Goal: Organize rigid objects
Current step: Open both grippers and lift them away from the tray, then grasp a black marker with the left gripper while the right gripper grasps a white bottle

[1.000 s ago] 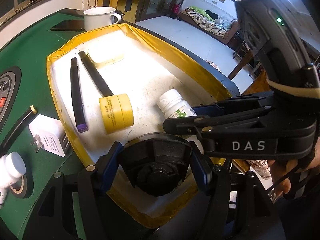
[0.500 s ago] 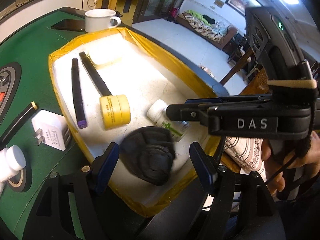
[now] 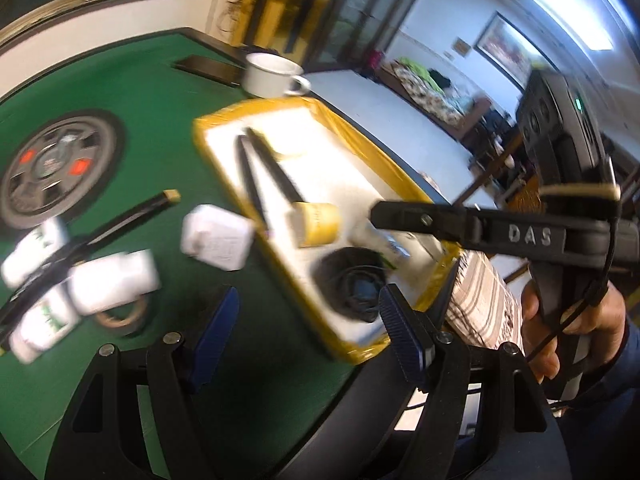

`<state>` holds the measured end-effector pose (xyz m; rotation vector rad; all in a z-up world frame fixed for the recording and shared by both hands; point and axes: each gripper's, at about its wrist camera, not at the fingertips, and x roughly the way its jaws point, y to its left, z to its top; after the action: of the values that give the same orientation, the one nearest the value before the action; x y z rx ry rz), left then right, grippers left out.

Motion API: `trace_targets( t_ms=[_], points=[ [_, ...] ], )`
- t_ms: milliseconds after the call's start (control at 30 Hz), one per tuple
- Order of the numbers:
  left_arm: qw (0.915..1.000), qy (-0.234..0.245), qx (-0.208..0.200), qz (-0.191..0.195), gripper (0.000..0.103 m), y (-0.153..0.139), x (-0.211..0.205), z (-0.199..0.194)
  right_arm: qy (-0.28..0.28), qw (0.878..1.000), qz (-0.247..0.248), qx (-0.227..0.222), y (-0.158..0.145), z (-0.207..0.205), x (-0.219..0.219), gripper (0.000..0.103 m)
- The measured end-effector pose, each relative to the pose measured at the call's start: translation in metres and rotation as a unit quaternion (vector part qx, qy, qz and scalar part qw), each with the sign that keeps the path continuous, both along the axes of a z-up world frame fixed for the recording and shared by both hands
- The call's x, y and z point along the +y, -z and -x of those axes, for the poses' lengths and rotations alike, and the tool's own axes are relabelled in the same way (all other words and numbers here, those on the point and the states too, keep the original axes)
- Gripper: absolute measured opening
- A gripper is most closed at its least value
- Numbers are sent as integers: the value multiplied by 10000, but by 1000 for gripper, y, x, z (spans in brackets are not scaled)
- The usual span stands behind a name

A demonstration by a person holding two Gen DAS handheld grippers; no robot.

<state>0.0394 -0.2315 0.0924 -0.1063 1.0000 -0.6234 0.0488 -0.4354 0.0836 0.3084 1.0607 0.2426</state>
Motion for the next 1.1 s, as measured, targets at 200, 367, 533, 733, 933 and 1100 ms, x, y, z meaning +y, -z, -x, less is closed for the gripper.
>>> trace_targets(
  t_ms=[200,367,533,733,933,1100],
  points=[
    [9972,-746,-40,-4,72,5,74,4,-391,9992,-34,2,-1,5,36,36],
    [9877,-1534,-63,-304,72,17,147,-6,-539,9985,14,36,0,11,55,40],
    [9782,-2035,44,-404,72,36,203,-31,-580,9982,36,122,4,17,64,40],
    [9811,-1800,679,-220,72,70,210,-53,-535,9984,73,165,6,24,65,40],
    [9896,-1020,1010,114,72,75,170,-23,-431,9988,90,191,5,24,58,40],
    [9921,-806,931,234,72,68,154,-17,-407,9989,132,197,4,21,54,40]
  ],
)
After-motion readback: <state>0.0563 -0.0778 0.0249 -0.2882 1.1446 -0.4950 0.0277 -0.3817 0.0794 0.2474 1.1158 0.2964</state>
